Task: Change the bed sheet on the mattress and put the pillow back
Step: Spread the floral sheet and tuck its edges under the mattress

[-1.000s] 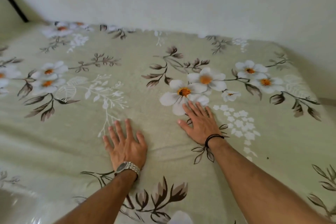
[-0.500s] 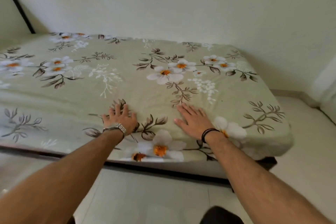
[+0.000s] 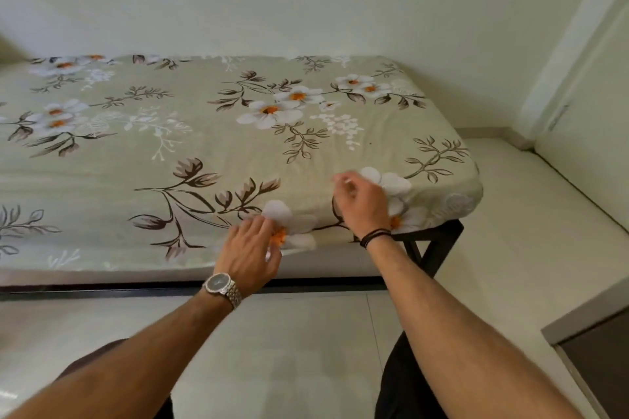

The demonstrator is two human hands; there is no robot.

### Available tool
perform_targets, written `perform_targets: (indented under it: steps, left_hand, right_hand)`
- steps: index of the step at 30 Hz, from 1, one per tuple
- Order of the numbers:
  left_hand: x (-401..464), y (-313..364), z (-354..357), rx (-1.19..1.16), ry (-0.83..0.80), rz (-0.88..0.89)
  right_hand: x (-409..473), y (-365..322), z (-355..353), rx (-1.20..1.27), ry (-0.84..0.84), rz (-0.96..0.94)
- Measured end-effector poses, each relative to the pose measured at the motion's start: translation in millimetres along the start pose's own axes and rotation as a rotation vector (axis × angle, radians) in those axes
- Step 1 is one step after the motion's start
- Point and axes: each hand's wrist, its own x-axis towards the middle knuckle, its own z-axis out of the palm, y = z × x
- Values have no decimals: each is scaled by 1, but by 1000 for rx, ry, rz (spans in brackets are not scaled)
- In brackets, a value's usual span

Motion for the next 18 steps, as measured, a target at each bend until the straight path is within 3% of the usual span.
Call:
perform_targets:
  steps: [1, 3, 5, 6, 8, 10, 16, 18]
  left_hand:
    - [-6, 0, 12, -91, -91, -114]
    - [-8, 1, 33, -518, -279, -623]
    - [-4, 5, 51, -1168, -366, -1153]
    - [-5, 6, 60, -1418, -307, -1288]
    - [-1, 10, 66, -1668, -106, -1308]
    - [1, 14, 66, -1835, 32, -1261]
    - [-5, 23, 77, -1827, 30, -1225]
    - [-17, 30, 81, -1924, 82, -1234]
  right_hand:
    - [0, 8, -6, 106, 125, 156]
    - [-17, 39, -14, 273, 294, 424]
    - [-42, 71, -17, 384, 220, 731]
    - [-48, 79, -20, 459, 113, 893]
    - [-43, 85, -24, 581, 4, 1083]
    - [-38, 87, -23, 657, 121, 1186]
    - [-40, 80, -6, 875, 178, 1198]
    - [-38, 76, 0, 910, 192, 1196]
